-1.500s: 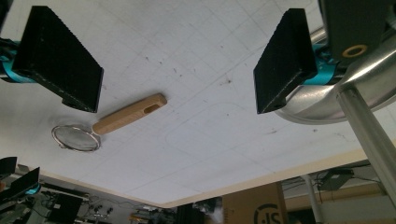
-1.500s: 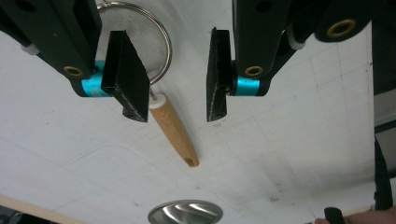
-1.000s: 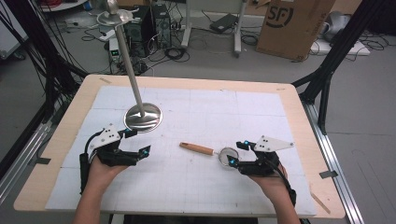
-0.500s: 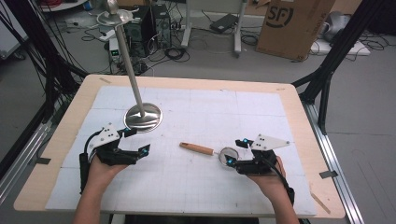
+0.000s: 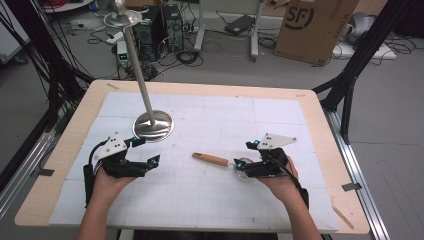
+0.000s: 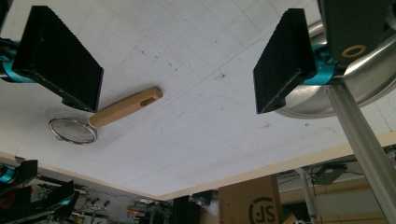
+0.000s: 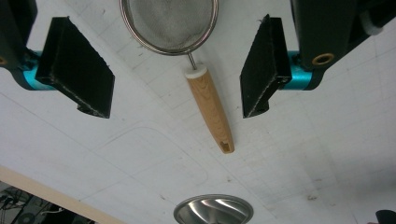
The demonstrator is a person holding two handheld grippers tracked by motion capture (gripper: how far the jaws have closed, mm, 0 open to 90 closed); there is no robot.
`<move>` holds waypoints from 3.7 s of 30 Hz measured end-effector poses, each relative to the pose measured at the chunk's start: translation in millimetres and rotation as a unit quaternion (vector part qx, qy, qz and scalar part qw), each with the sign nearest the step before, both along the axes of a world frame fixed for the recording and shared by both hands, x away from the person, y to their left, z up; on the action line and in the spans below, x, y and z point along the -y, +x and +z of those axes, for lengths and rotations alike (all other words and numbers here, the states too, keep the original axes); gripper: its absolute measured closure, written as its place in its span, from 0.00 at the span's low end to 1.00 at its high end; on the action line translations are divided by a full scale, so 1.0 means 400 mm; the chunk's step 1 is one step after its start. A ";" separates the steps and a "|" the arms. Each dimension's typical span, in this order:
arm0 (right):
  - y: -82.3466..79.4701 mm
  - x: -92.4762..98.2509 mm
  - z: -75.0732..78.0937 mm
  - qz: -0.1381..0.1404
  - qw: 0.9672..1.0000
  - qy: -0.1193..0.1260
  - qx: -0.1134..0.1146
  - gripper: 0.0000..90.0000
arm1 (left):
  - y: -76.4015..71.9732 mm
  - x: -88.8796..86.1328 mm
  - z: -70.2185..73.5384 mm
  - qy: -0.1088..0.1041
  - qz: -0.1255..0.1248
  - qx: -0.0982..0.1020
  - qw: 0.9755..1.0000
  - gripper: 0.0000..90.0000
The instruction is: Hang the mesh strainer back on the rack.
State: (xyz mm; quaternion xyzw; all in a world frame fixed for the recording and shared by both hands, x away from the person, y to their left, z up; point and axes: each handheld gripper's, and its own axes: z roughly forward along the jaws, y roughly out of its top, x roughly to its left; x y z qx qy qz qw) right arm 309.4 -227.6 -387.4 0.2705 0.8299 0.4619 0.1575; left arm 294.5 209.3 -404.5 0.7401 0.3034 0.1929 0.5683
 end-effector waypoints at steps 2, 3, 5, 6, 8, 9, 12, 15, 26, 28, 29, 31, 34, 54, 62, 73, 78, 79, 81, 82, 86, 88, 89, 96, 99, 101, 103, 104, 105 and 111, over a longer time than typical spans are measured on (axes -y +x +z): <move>0.007 -0.007 -0.001 0.002 1.000 -0.004 -0.003 0.30 | 0.001 0.000 -0.001 -0.002 0.001 -0.001 1.000 0.18; 0.013 -0.012 -0.003 0.005 1.000 -0.011 -0.005 0.30 | 0.002 -0.001 -0.001 -0.001 0.000 -0.001 1.000 0.18; 0.020 -0.023 -0.006 0.006 1.000 -0.020 -0.008 0.31 | 0.003 -0.001 -0.001 -0.001 0.000 -0.001 1.000 0.18; 0.024 -0.030 -0.007 0.009 1.000 -0.028 -0.011 0.32 | 0.003 -0.002 -0.001 -0.001 0.000 0.000 1.000 0.18; 0.032 -0.045 -0.012 0.015 0.999 -0.040 -0.016 0.33 | 0.003 -0.002 0.000 -0.002 -0.001 0.000 1.000 0.18; 0.039 -0.055 -0.016 0.020 0.998 -0.048 -0.018 0.34 | 0.003 -0.002 0.000 -0.004 0.000 0.000 1.000 0.18; 0.052 -0.073 -0.026 0.023 0.997 -0.067 -0.024 0.36 | 0.002 -0.003 0.001 -0.004 0.002 0.000 1.000 0.18; 0.063 -0.092 -0.039 0.029 0.995 -0.082 -0.039 0.39 | 0.002 -0.005 0.001 -0.005 0.000 -0.001 1.000 0.18; 0.084 -0.136 -0.087 0.040 0.987 -0.135 -0.082 0.59 | 0.002 -0.007 0.003 -0.004 0.001 0.001 1.000 0.18; 0.085 -0.139 -0.092 0.039 0.985 -0.142 -0.089 0.61 | 0.002 -0.007 0.003 -0.004 0.001 0.001 1.000 0.18; 0.085 -0.141 -0.095 0.039 0.985 -0.145 -0.089 0.62 | 0.002 -0.006 0.003 -0.004 0.001 0.001 1.000 0.18; 0.085 -0.143 -0.098 0.041 0.983 -0.152 -0.095 0.63 | 0.002 -0.006 0.002 -0.004 0.000 0.000 1.000 0.18; 0.086 -0.147 -0.105 0.045 0.981 -0.162 -0.101 0.67 | 0.002 -0.005 0.002 -0.003 0.000 -0.001 1.000 0.18; 0.094 -0.150 -0.097 0.040 0.977 -0.172 -0.123 0.73 | 0.002 -0.007 0.002 -0.004 0.003 -0.002 1.000 0.18; 0.107 -0.171 -0.086 0.049 0.968 -0.205 -0.139 0.73 | 0.002 -0.009 0.002 -0.005 0.005 -0.004 1.000 0.18; 0.128 -0.206 -0.070 0.056 0.949 -0.260 -0.167 0.73 | 0.003 -0.009 0.001 -0.005 0.006 -0.004 1.000 0.18; 0.128 -0.210 -0.068 0.057 0.947 -0.265 -0.171 0.76 | 0.003 -0.010 0.001 -0.004 0.005 -0.004 1.000 0.18; 0.129 -0.209 -0.069 0.058 0.948 -0.263 -0.169 0.76 | 0.003 -0.010 0.001 -0.004 0.006 -0.004 1.000 0.18; 0.129 -0.209 -0.069 0.058 0.949 -0.264 -0.165 0.76 | 0.003 -0.010 0.001 -0.005 0.007 -0.005 1.000 0.18; 0.127 -0.210 -0.068 0.056 0.948 -0.264 -0.169 0.76 | 0.003 -0.011 0.001 -0.006 0.006 -0.004 1.000 0.18; 0.128 -0.205 -0.067 0.057 0.953 -0.248 -0.166 0.76 | 0.003 -0.016 0.001 -0.009 0.009 -0.004 1.000 0.18; 0.128 -0.204 -0.062 0.058 0.957 -0.236 -0.157 0.76 | 0.003 -0.020 0.000 -0.009 0.011 -0.004 1.000 0.18; 0.126 -0.204 -0.056 0.059 0.959 -0.227 -0.157 0.76 | 0.003 -0.020 0.000 -0.010 0.013 -0.004 1.000 0.18; 0.128 -0.195 -0.016 0.069 0.975 -0.173 -0.122 0.76 | 0.001 -0.025 0.003 -0.011 0.011 -0.002 1.000 0.18; 0.128 -0.188 0.007 0.066 0.980 -0.151 -0.108 0.76 | 0.001 -0.024 0.003 -0.012 0.011 -0.002 1.000 0.18; 0.130 -0.184 0.021 0.065 0.985 -0.129 -0.092 0.76 | 0.001 -0.024 0.003 -0.012 0.010 -0.002 1.000 0.18; 0.130 -0.183 0.035 0.063 0.988 -0.113 -0.087 0.76 | 0.000 -0.024 0.004 -0.012 0.009 -0.001 1.000 0.19; 0.131 -0.181 0.044 0.060 0.989 -0.104 -0.081 0.76 | 0.000 -0.024 0.005 -0.013 0.009 -0.001 1.000 0.19; 0.133 -0.181 0.053 0.061 0.991 -0.095 -0.074 0.76 | 0.000 -0.025 0.005 -0.013 0.009 -0.001 1.000 0.19; 0.140 -0.189 0.113 0.066 0.995 -0.061 -0.045 0.76 | 0.000 -0.026 0.006 -0.014 0.009 0.000 1.000 0.19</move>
